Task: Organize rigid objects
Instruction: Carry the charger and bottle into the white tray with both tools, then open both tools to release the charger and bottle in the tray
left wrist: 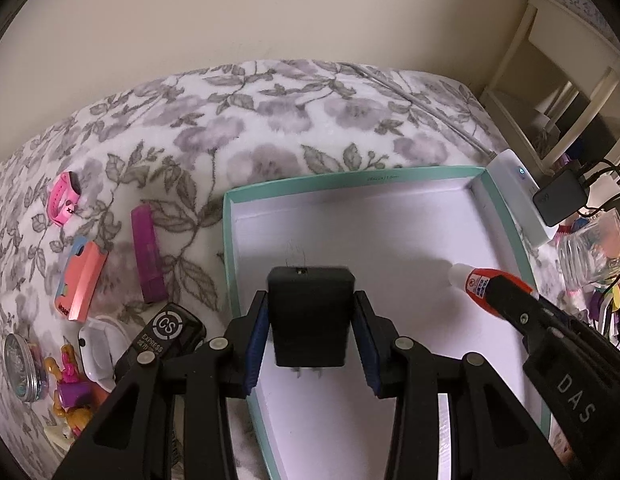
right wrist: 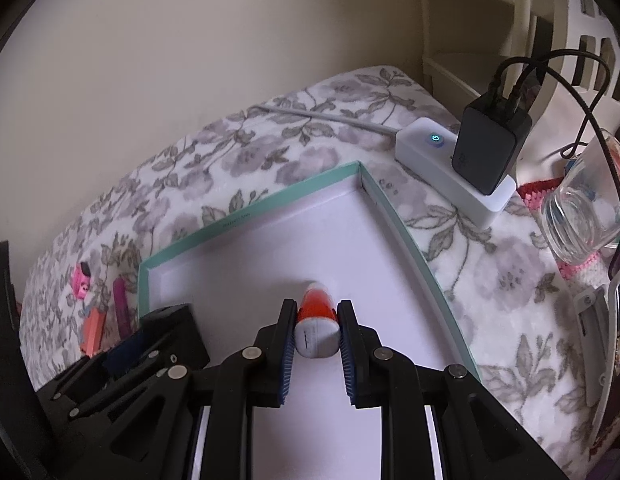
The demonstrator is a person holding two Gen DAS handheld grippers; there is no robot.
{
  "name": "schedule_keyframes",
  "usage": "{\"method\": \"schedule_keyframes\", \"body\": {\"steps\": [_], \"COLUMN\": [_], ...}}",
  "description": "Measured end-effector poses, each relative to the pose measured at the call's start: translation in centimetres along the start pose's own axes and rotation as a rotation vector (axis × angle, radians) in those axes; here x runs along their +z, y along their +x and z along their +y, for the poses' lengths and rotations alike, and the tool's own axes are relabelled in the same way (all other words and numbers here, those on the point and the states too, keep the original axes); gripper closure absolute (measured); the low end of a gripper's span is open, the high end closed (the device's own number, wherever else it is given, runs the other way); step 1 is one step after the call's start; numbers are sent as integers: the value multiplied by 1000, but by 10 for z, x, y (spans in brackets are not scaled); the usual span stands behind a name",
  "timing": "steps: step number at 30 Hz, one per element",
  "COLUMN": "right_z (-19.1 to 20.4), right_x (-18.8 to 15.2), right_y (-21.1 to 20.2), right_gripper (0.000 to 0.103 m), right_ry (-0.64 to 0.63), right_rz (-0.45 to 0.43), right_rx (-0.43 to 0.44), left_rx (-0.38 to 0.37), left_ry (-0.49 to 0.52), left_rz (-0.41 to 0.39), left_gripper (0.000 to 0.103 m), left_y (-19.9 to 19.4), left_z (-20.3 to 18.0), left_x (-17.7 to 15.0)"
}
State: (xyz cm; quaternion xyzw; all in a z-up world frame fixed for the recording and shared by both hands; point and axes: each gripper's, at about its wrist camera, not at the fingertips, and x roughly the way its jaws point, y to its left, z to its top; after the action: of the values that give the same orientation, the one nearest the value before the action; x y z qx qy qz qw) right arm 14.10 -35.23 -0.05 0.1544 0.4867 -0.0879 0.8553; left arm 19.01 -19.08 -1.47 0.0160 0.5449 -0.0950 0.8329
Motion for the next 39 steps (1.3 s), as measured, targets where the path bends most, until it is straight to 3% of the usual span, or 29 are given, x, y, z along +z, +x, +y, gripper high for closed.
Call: {"method": "schedule_keyframes", "body": {"steps": [9,12,18,21,29,31,39], "right_z": [6,9,8,7,4,4,9], "right_x": [-8,-10,-11,-12,-14,-14,-20], "right_y": [5,4,0,-2,-6,-8,-20], "right_gripper": [80,80,75,74,37,34,18], "right_ry": [-79,-100,-103,-101,-95,-97,-119], "right_rz": [84,92,98,100,93,88,74], "right_rx": [-36,-52,-64,-67,-84,-92,-101], "left_rx": [10,15,31,44,79,88,89], "left_ry": [-4,-16,-32,-50,-81,-91,-130], "left_rz": [-16,-19,-38,-47,-66,-68,-76], "left_gripper": [56,41,39,27,15,9,3], "left_y": [-13,-18,-30,-35,-41,-43,-57], "left_z": [2,5,9,14,25,29,45], "left_x": [-1,-2,-3,-4,-9,-12,-23]}}
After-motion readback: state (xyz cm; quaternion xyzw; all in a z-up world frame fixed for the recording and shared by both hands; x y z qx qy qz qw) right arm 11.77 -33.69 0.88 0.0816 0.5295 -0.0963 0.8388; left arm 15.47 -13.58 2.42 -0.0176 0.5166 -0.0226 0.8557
